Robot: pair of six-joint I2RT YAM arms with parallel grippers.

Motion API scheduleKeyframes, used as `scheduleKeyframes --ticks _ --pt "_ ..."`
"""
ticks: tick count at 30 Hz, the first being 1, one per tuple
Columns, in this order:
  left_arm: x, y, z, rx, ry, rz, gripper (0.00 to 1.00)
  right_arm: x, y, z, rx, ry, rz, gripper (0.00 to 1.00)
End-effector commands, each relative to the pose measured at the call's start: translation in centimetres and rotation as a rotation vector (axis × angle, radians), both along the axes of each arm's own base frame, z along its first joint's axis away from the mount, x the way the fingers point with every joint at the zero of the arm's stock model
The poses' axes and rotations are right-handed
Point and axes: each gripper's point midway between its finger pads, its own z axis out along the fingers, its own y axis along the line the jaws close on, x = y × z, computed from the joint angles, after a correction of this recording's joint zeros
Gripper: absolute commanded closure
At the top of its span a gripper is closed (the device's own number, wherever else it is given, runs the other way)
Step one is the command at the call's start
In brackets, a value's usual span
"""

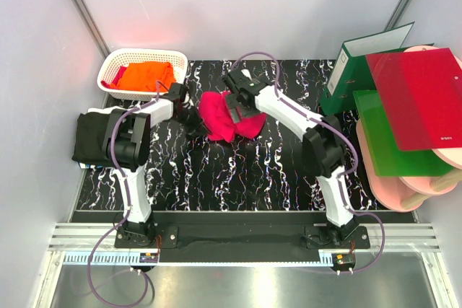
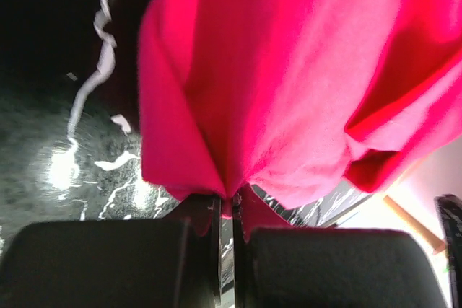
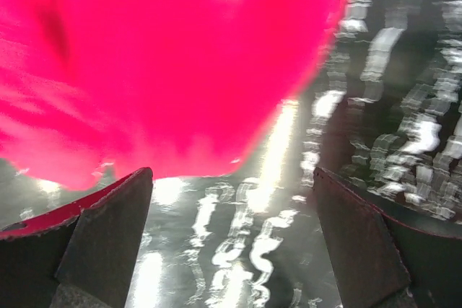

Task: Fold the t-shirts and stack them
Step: Flatten out the tshirt

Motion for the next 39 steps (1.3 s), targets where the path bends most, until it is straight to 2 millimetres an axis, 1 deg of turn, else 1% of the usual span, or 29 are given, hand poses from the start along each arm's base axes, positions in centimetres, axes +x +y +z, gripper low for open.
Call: scheduleKeyframes --ticks 1,2,3,5,6,7,9,10,11,12,13,15,18,21,22,23,25,26,28,29,30,31,32,33,34,35,37,38,39 --pt "-1.4 -1.2 0.4 -0.021 -0.008 -0.054 1.00 -0.8 6.5 1.2 0.199 0.052 0.121 0.00" --pt "-1.5 -1.2 0.2 -0.023 -0.003 -0.055 1.00 -0.8 7.3 1.6 0.216 0.053 0.145 0.00" --pt "-1.6 -1.3 0.1 -0.029 0.003 -0.059 1.00 -0.9 8.5 2.7 0.249 0.041 0.173 0.00" --pt "-1.5 -1.4 0.0 -0.030 0.005 -0.061 1.00 -0.8 9.4 2.4 0.257 0.044 0.173 0.00" --pt "-1.5 -1.4 -0.1 -0.028 0.008 -0.060 1.00 -0.6 9.8 2.7 0.262 0.033 0.175 0.00" --pt "-1.4 -1.5 0.0 -0.032 0.005 -0.062 1.00 -0.5 10.0 1.6 0.245 0.044 0.175 0.00" --pt "-1.4 -1.5 -0.1 -0.034 0.011 -0.062 1.00 -0.1 9.9 1.0 0.217 0.035 0.165 0.01" --pt "-1.4 -1.6 0.0 -0.034 0.007 -0.065 1.00 0.0 10.0 -0.5 0.191 0.053 0.160 0.04" --pt "-1.3 -1.6 -0.1 -0.034 0.007 -0.065 1.00 0.0 9.7 -1.3 0.165 0.064 0.152 0.07" --pt "-1.4 -1.6 -0.2 -0.036 0.011 -0.067 1.00 0.7 9.4 -1.3 0.136 0.038 0.131 0.07" --pt "-1.4 -1.7 -0.2 -0.037 0.010 -0.069 1.00 0.8 9.1 -3.1 0.093 0.061 0.129 0.09" --pt "-1.5 -1.7 -0.3 -0.037 0.014 -0.070 1.00 1.1 7.9 -4.0 0.022 0.054 0.096 0.09" --pt "-1.5 -1.7 -0.2 -0.038 0.013 -0.073 1.00 0.9 6.8 -5.7 -0.042 0.067 0.067 0.11" --pt "-1.5 -1.6 -0.1 -0.037 0.009 -0.074 1.00 0.6 5.8 -7.0 -0.097 0.090 0.053 0.30" --pt "-1.4 -1.6 0.0 -0.037 0.007 -0.073 1.00 0.4 5.4 -7.1 -0.113 0.097 0.046 0.68" --pt "-1.5 -1.6 0.0 -0.037 0.007 -0.076 1.00 0.6 4.9 -6.9 -0.135 0.078 0.028 0.98" --pt "-1.8 -1.4 -0.3 -0.030 0.015 -0.073 1.00 0.7 4.3 -6.3 -0.157 0.062 -0.001 1.00" --pt "-1.9 -1.3 -0.3 -0.023 0.017 -0.070 1.00 0.9 4.0 -5.1 -0.153 0.037 -0.015 1.00" --pt "-2.3 -0.8 -0.8 -0.004 0.030 -0.060 1.00 0.7 3.6 -4.3 -0.156 0.020 -0.029 1.00" --pt "-2.6 -0.4 -1.3 0.011 0.045 -0.050 1.00 0.8 3.3 -3.0 -0.148 -0.004 -0.040 1.00" --pt "-2.9 0.1 -1.7 0.015 0.064 -0.035 1.00 0.7 3.2 -2.4 -0.143 -0.015 -0.051 1.00" --pt "-3.2 0.4 -2.1 0.019 0.080 -0.028 1.00 0.4 2.6 -2.5 -0.156 -0.011 -0.061 1.00" --pt "-3.4 0.8 -2.5 0.028 0.091 -0.019 1.00 0.3 2.1 -1.1 -0.155 -0.040 -0.076 1.00" --pt "-3.7 1.4 -2.9 0.033 0.107 -0.006 1.00 0.1 1.7 -0.8 -0.157 -0.045 -0.090 1.00" --pt "-3.9 1.7 -3.1 0.038 0.115 -0.001 1.00 -0.4 1.1 -1.1 -0.177 -0.037 -0.097 1.00" --pt "-4.0 2.2 -3.4 0.052 0.126 0.008 1.00 -0.6 0.5 0.0 -0.183 -0.061 -0.110 1.00" --pt "-4.4 2.7 -3.9 0.066 0.135 0.008 1.00 -1.3 -0.7 -0.3 -0.211 -0.058 -0.134 1.00" --pt "-4.6 3.2 -4.1 0.091 0.148 0.017 1.00 -1.3 -1.4 0.4 -0.226 -0.084 -0.152 1.00" --pt "-5.0 3.5 -4.4 0.101 0.159 0.018 1.00 -1.5 -1.9 0.4 -0.235 -0.090 -0.170 1.00"
